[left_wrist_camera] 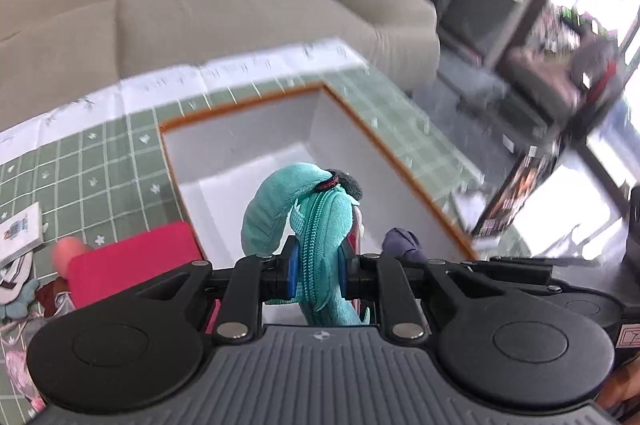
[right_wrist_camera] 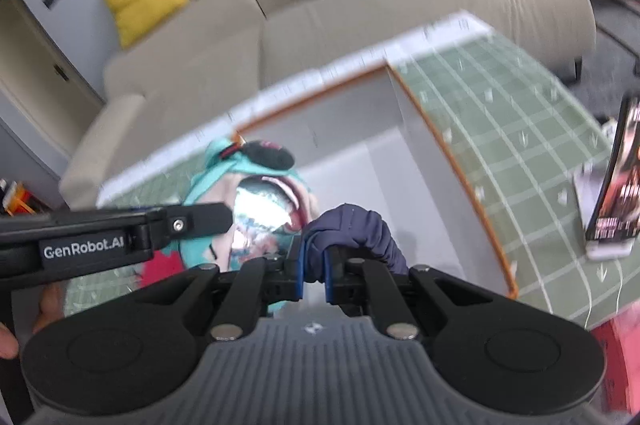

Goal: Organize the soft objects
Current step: 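Lower the doll and navy cloth into the white box and open both tools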

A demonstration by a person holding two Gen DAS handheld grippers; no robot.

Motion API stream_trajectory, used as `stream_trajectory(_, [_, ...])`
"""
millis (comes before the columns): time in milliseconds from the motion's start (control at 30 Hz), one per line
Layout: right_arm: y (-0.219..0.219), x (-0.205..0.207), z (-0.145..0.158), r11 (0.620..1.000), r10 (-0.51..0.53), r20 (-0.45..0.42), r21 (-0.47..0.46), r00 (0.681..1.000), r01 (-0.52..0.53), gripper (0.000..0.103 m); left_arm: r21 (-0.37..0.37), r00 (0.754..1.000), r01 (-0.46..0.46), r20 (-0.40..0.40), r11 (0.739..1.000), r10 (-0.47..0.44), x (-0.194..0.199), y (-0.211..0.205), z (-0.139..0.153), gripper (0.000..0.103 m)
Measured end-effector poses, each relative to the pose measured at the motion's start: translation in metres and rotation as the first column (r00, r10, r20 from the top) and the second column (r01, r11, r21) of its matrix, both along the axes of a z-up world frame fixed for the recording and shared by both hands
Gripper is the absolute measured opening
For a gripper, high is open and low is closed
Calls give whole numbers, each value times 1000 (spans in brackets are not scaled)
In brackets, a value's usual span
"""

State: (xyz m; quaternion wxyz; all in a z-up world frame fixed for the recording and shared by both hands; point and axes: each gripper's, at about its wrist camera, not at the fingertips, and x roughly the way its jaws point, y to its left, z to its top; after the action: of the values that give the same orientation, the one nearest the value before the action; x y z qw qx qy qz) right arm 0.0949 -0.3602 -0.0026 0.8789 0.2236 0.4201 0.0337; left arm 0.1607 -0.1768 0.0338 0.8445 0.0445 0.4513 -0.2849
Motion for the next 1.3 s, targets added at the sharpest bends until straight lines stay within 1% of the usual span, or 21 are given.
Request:
stream_trajectory(167, [4, 12, -28, 998, 46, -117, -34, 992, -51, 7, 120, 995, 79, -67, 990, -71, 5, -16, -28, 21])
stream_trajectory(300, [5, 21, -45, 995, 72, -182, -54, 981, -83, 8, 215, 988, 116, -121, 970, -92, 14, -26, -46, 21])
stream_trajectory(367, [5, 25, -51, 993, 88, -199, -63, 976, -103, 10, 252, 986, 133, -135, 959, -101, 18, -30, -52, 21])
stream_trajectory(467, [10, 32, -57, 988, 112, -234, -80, 966, -134, 12, 306, 977, 167, -177, 937, -116, 24, -38, -64, 22])
stream_trajectory(600, [16, 41, -61, 977, 148, -265, -109, 953, -182, 13, 348, 973, 182, -202, 920, -116, 29, -44, -72, 24])
stream_trajectory(633, [18, 42, -61, 974, 154, -267, -119, 951, -191, 14, 353, 973, 180, -201, 918, -114, 30, -44, -72, 25])
stream_trajectory(667, [18, 41, -61, 972, 157, -267, -126, 951, -196, 18, 356, 973, 179, -199, 917, -113, 30, -45, -73, 26])
stream_trajectory(800, [20, 39, -57, 967, 166, -263, -146, 950, -209, 22, 353, 978, 159, -184, 922, -98, 32, -41, -72, 31])
stream_trajectory(867, [22, 38, -56, 963, 167, -263, -163, 950, -215, 33, 343, 979, 147, -184, 928, -87, 33, -39, -69, 34])
stream_trajectory(933, [24, 36, -54, 961, 169, -256, -174, 952, -217, 37, 326, 981, 138, -176, 935, -83, 33, -34, -64, 35])
stream_trajectory(1000, [25, 31, -49, 960, 173, -246, -177, 954, -219, 40, 317, 984, 132, -159, 939, -85, 32, -31, -57, 35])
stream_trajectory(1067, [26, 28, -45, 956, 173, -237, -193, 956, -221, 50, 316, 986, 132, -136, 940, -93, 28, -29, -51, 35])
stream_trajectory(1200, [34, 19, -29, 949, 175, -211, -225, 962, -222, 53, 298, 990, 131, -88, 946, -109, 17, -22, -36, 35])
stream_trajectory(1267, [37, 14, -21, 948, 169, -193, -237, 966, -213, 60, 280, 992, 123, -61, 952, -110, 10, -15, -28, 35])
stream_trajectory(1300, [38, 10, -15, 947, 166, -179, -244, 970, -207, 62, 270, 993, 119, -45, 955, -111, 7, -11, -23, 35])
